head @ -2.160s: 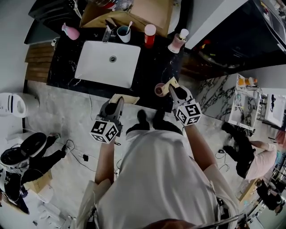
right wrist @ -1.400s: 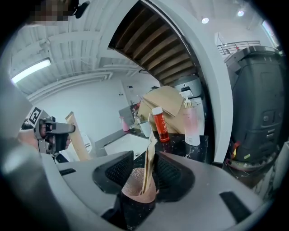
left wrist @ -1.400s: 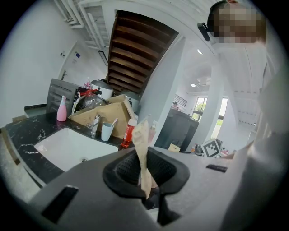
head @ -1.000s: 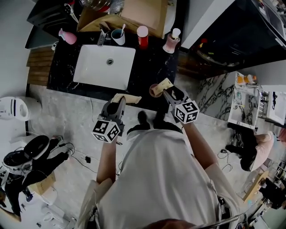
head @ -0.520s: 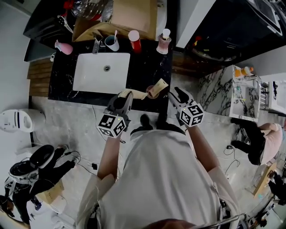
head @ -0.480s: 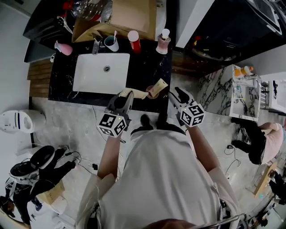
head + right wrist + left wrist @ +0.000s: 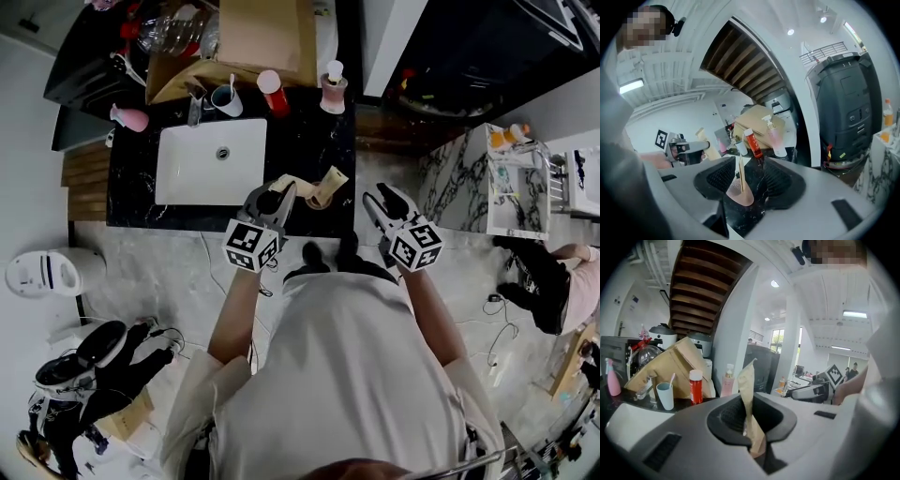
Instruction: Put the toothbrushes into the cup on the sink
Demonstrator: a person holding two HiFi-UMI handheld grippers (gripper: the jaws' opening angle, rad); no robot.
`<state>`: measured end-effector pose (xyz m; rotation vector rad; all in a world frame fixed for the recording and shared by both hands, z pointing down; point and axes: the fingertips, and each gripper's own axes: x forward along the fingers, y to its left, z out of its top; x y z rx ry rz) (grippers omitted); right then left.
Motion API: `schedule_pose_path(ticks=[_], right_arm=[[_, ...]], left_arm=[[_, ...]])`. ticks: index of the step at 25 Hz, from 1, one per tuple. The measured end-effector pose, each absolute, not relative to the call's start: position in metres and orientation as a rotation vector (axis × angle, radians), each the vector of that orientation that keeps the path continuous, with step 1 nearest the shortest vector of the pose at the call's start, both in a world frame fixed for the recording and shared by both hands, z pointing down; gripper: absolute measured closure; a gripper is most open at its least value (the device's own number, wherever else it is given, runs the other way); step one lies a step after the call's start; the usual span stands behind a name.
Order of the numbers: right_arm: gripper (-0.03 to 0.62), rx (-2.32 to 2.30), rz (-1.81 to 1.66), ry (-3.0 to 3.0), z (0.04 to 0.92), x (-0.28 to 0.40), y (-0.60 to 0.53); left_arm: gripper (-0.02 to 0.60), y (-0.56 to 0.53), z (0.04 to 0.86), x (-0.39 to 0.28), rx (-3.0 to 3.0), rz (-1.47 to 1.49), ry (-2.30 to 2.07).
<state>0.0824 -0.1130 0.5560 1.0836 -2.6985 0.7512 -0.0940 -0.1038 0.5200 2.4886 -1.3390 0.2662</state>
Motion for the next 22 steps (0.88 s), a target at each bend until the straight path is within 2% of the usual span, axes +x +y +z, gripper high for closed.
schedule_pose_path(ticks=[15,22], right_arm=[[0.390,1.165,0.762,-2.652,0.558,0.100,-0.106],[0.390,1.177,0.761,-2.626,0.565,0.101,-0.097]], left_arm=[[0.548,-0.107,0.570,-0.054,2.654,0.550,-1.079],[0.542,-0.104,0.594,-0.045,2.672,0.584,-1.018]])
